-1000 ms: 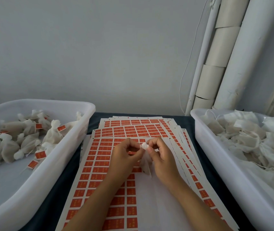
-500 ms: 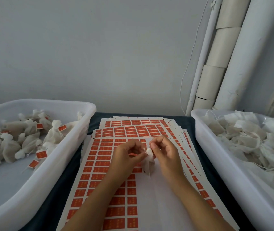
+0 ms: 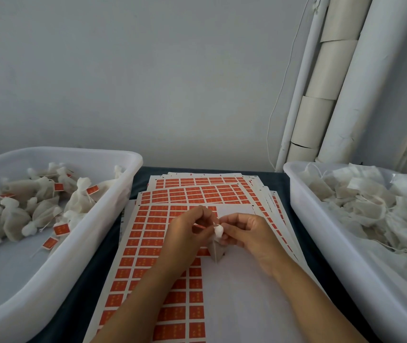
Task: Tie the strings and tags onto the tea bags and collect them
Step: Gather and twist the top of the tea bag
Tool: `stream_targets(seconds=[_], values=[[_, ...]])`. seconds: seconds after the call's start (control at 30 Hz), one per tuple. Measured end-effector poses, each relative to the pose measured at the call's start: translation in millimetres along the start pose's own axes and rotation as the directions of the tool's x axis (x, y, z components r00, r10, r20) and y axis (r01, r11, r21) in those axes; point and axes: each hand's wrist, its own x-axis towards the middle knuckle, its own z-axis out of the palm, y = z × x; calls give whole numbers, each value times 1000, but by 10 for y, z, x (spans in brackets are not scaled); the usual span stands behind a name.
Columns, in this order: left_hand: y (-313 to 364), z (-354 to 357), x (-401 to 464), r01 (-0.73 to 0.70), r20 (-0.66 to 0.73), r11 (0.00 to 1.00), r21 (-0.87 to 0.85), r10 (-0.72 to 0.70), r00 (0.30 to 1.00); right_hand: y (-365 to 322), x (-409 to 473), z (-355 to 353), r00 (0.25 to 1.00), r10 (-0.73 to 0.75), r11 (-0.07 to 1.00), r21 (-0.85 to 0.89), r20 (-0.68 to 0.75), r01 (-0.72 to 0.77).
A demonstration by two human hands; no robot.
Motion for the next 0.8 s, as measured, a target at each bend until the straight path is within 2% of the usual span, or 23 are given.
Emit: stream_targets(seconds=[0.2,0.43,0.6,0.8], values=[[-20,-2,-8,33,-41,998,-46,-35,999,3,-16,-20,999,-32,999,-38,40,33],[-60,-15,14,109,-13,986,-129,-112,994,13,-17,30,993,-114,985,-130,-2,113],[-101,-18,17,154,51,967,-202,-147,988,23,-21,24,993,-116,986,-114,29,119],[-102,-30,28,187,102,932,-310,-164,981,34,-39,25,983,-113,992,-34,145,119]])
